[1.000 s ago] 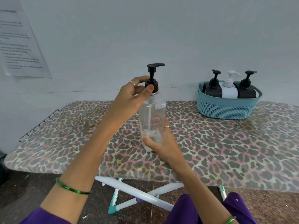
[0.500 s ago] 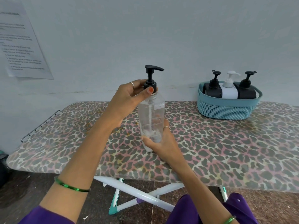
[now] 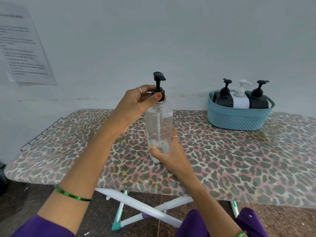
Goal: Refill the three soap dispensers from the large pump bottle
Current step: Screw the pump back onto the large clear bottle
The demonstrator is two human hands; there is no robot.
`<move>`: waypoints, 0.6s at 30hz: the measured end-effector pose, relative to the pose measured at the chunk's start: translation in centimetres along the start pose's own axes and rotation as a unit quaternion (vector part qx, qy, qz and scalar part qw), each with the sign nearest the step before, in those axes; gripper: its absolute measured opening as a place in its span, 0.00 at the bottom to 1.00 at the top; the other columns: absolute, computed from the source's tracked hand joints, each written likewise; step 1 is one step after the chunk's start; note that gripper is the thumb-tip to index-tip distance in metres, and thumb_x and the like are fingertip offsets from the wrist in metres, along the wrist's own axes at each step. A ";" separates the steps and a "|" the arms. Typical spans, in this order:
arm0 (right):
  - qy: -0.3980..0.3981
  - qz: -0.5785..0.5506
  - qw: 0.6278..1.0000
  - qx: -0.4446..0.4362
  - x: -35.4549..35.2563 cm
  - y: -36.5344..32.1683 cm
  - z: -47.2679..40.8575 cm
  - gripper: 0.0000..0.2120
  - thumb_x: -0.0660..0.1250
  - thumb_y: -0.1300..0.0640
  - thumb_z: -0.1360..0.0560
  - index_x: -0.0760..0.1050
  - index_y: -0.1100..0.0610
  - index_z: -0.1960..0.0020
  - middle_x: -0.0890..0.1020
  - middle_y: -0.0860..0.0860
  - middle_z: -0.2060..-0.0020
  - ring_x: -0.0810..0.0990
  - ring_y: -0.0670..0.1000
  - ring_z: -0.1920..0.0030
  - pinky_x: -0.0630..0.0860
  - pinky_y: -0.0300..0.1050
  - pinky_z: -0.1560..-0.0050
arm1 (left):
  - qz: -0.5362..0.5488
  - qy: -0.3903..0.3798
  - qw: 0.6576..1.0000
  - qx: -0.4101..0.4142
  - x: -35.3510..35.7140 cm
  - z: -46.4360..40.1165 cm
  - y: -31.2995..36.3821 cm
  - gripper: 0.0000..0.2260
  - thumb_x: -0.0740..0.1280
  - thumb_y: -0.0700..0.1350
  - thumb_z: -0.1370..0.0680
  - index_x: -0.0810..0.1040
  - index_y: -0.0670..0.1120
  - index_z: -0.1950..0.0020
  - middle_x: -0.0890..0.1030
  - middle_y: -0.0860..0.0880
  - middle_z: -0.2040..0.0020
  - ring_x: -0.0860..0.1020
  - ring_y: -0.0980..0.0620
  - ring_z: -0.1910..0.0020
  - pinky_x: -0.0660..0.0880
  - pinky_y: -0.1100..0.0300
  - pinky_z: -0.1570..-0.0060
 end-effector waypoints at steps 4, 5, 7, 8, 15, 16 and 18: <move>0.006 0.004 1.000 -0.001 0.0 0.2 0.1 0.30 0.74 0.47 0.32 0.60 0.35 0.39 0.76 0.26 0.51 0.78 0.31 0.51 0.71 0.22 0.57 | -0.015 0.038 0.999 0.009 0.1 0.1 -0.2 0.13 0.72 0.56 0.32 0.81 0.54 0.50 0.86 0.56 0.54 0.83 0.58 0.49 0.75 0.59 0.42; 0.007 0.006 1.000 -0.003 0.0 0.3 0.1 0.29 0.74 0.47 0.32 0.60 0.32 0.40 0.76 0.26 0.51 0.78 0.32 0.51 0.71 0.22 0.57 | -0.022 0.058 0.998 0.014 0.2 0.1 -0.3 0.11 0.73 0.57 0.33 0.82 0.56 0.52 0.86 0.58 0.56 0.83 0.60 0.51 0.76 0.62 0.45; 0.011 0.009 1.000 -0.003 -0.1 0.1 0.1 0.29 0.74 0.47 0.32 0.59 0.29 0.42 0.75 0.26 0.51 0.78 0.32 0.50 0.71 0.22 0.56 | -0.034 0.084 0.996 0.021 0.3 0.1 -0.5 0.08 0.74 0.56 0.32 0.82 0.59 0.54 0.85 0.61 0.58 0.83 0.62 0.53 0.76 0.67 0.49; 0.011 0.010 1.000 -0.003 -0.1 0.1 0.1 0.29 0.74 0.47 0.32 0.59 0.29 0.42 0.75 0.26 0.51 0.78 0.32 0.50 0.71 0.22 0.57 | -0.039 0.088 0.995 0.022 0.3 0.0 -0.6 0.07 0.74 0.54 0.30 0.81 0.59 0.54 0.85 0.62 0.59 0.82 0.63 0.53 0.76 0.68 0.50; 0.004 0.000 1.000 0.003 -0.2 0.4 0.2 0.33 0.73 0.44 0.32 0.59 0.39 0.34 0.77 0.31 0.50 0.78 0.32 0.50 0.71 0.22 0.54 | -0.019 -0.011 0.999 0.027 0.2 -0.6 -0.2 0.14 0.70 0.52 0.29 0.81 0.48 0.47 0.85 0.51 0.49 0.82 0.55 0.45 0.75 0.62 0.41; 0.003 -0.004 1.000 0.008 -0.1 0.4 0.2 0.33 0.73 0.44 0.32 0.59 0.40 0.33 0.77 0.30 0.50 0.78 0.32 0.50 0.71 0.22 0.54 | -0.017 -0.028 0.999 0.022 0.3 -0.8 -0.3 0.15 0.70 0.51 0.29 0.81 0.47 0.46 0.85 0.51 0.48 0.81 0.56 0.44 0.75 0.62 0.41; 0.007 -0.009 1.000 0.015 -0.2 0.3 0.2 0.32 0.73 0.45 0.33 0.60 0.40 0.34 0.76 0.27 0.51 0.78 0.32 0.50 0.71 0.22 0.56 | -0.016 -0.043 0.999 0.010 0.5 -1.1 -0.4 0.15 0.69 0.49 0.27 0.81 0.44 0.43 0.85 0.50 0.47 0.81 0.57 0.44 0.74 0.65 0.41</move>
Point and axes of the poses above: each hand's wrist, its own z-axis away from the middle knuckle, its own x-axis out of the palm, y = z × x, the point moved 6 cm from there along -z, towards the middle knuckle
